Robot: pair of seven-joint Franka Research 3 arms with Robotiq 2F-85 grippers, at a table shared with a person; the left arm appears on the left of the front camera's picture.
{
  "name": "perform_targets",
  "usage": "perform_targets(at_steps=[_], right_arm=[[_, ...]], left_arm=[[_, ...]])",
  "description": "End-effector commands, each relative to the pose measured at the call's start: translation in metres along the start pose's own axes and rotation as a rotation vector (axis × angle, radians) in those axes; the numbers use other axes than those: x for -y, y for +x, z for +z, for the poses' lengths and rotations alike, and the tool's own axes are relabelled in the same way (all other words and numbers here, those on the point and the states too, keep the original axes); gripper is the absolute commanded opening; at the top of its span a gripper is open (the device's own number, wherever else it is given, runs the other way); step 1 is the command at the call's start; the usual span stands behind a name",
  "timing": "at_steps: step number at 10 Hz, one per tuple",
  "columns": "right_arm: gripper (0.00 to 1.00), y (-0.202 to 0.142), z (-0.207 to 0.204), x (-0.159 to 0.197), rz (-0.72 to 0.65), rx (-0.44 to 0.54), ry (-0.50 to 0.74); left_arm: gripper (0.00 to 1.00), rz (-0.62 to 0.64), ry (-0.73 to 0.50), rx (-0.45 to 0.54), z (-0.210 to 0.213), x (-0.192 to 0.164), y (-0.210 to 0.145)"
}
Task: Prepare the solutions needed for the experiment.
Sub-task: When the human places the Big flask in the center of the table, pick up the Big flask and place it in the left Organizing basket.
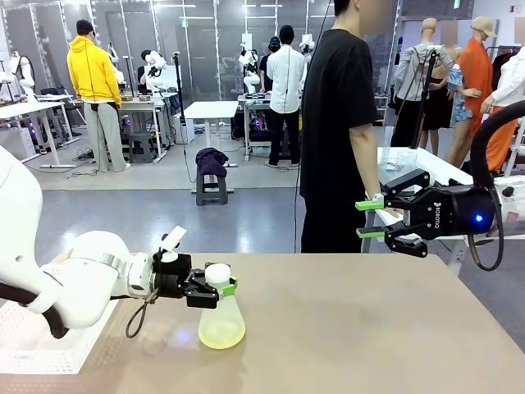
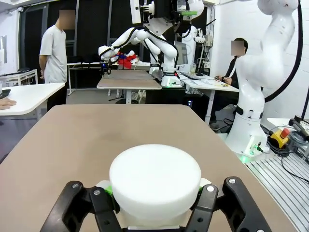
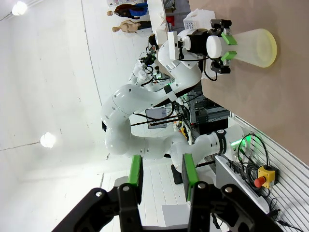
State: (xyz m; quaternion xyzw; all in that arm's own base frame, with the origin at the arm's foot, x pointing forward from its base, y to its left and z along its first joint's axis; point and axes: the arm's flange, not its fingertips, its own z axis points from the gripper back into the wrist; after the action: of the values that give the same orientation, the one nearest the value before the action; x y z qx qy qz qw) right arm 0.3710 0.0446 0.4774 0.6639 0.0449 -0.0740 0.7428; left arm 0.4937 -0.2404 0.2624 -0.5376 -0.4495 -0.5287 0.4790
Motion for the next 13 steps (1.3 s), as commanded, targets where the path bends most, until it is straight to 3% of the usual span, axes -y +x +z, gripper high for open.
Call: perform_targets(at_steps=[1, 3, 7, 8, 9, 13], right_arm=[[0.43, -0.002, -0.001, -0.001, 0.000, -0.002, 0.013], [0.43, -0.002, -0.001, -0.001, 0.000, -0.002, 0.013], [0.43, -0.002, -0.001, -0.001, 0.000, -0.002, 0.013], [0.43, -0.002, -0.001, -0.001, 0.000, -0.002, 0.013], [0.43, -0.002, -0.001, -0.001, 0.000, -0.002, 0.013], [0.43, -0.002, -0.001, -0.001, 0.000, -0.002, 0.013]], left_arm=[[0.07, 0.003, 0.009, 0.000, 0.008, 0.011, 0.010], [0.00, -0.002, 0.023, -0.007, 0.018, 0.017, 0.032], [0.04, -0.039, 0.049, -0.020, 0.043, 0.030, 0.072], [0.00, -0.048, 0.076, -0.013, 0.060, 0.032, 0.088], [0.03, -0.047, 0.071, 0.027, 0.084, 0.036, 0.108], [0.00, -0.139, 0.199, 0.036, 0.181, 0.062, 0.164]])
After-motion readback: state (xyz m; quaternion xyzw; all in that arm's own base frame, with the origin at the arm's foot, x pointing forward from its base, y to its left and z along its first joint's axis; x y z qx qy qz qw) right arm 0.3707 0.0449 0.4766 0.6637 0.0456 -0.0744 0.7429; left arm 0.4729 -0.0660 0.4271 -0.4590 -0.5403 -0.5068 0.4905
